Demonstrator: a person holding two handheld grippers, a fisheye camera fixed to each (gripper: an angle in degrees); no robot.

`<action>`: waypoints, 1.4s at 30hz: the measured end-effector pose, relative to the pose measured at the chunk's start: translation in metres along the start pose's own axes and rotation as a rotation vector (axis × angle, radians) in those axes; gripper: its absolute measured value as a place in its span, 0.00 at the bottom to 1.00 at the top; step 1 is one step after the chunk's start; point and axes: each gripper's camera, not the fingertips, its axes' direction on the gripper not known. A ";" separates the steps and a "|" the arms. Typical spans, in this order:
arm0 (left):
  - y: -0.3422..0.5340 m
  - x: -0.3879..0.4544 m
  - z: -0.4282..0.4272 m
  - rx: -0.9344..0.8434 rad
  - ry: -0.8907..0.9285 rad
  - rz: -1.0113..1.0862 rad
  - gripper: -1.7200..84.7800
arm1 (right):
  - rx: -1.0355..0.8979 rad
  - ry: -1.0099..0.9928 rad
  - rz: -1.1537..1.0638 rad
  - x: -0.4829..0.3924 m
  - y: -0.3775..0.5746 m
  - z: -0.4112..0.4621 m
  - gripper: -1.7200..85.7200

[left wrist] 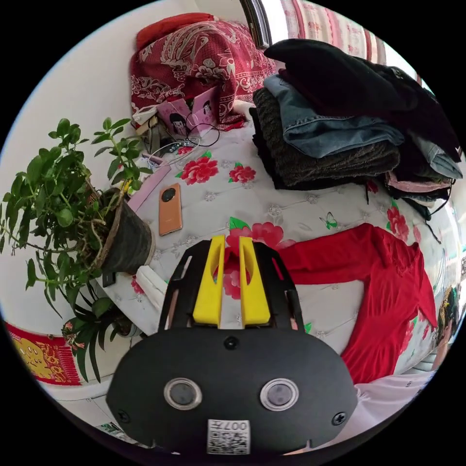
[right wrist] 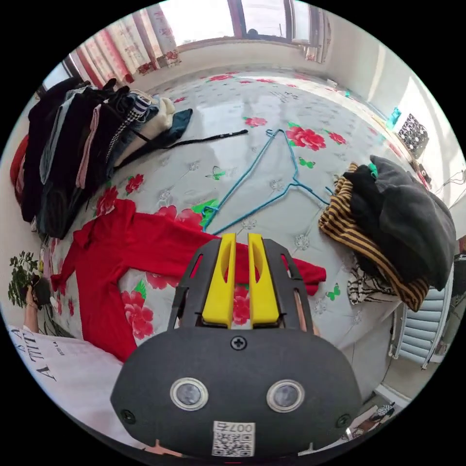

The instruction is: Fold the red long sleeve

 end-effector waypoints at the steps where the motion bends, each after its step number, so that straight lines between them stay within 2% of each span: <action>1: -0.007 0.016 -0.011 0.053 0.030 0.042 0.08 | 0.006 -0.037 -0.093 -0.034 -0.012 0.004 0.05; 4: -0.022 0.087 -0.013 0.175 0.258 0.288 0.09 | 0.006 -0.124 -0.311 -0.117 -0.044 0.022 0.05; 5: -0.028 0.123 -0.001 0.170 0.359 0.406 0.09 | 0.000 -0.135 -0.348 -0.132 -0.050 0.027 0.05; 8: -0.041 0.208 0.050 0.082 0.488 0.616 0.10 | -0.045 -0.153 -0.481 -0.192 -0.081 0.054 0.05; 14: -0.074 0.305 0.114 0.022 0.536 0.890 0.12 | -0.160 -0.098 -0.573 -0.241 -0.128 0.096 0.04; 17: -0.080 0.326 0.136 -0.036 0.531 1.005 0.10 | -0.208 -0.089 -0.610 -0.245 -0.136 0.107 0.03; 19: -0.085 0.319 0.138 0.001 0.528 1.013 0.06 | -0.207 -0.094 -0.654 -0.242 -0.142 0.099 0.02; 21: -0.102 0.303 0.147 -0.050 0.558 0.936 0.04 | -0.178 -0.094 -0.670 -0.237 -0.147 0.089 0.02; 25: -0.144 0.214 0.176 -0.107 0.777 0.435 0.03 | -0.102 -0.146 -0.602 -0.216 -0.167 0.068 0.02; 27: -0.144 0.197 0.189 -0.116 0.822 0.351 0.05 | -0.144 -0.164 -0.555 -0.210 -0.175 0.076 0.02; 30: -0.134 0.202 0.196 -0.161 0.718 0.387 0.08 | -0.106 -0.073 -0.474 -0.204 -0.182 0.071 0.02; 33: -0.119 0.176 0.179 -0.070 0.673 0.341 0.08 | 0.008 -0.126 -0.448 -0.198 -0.182 0.036 0.02; 37: -0.071 0.098 0.157 0.016 0.624 0.172 0.08 | 0.029 -0.263 -0.515 -0.201 -0.163 0.000 0.02; 42: 0.034 -0.021 0.137 0.038 0.373 -0.137 0.08 | -0.102 -0.284 -0.677 -0.212 -0.099 -0.008 0.02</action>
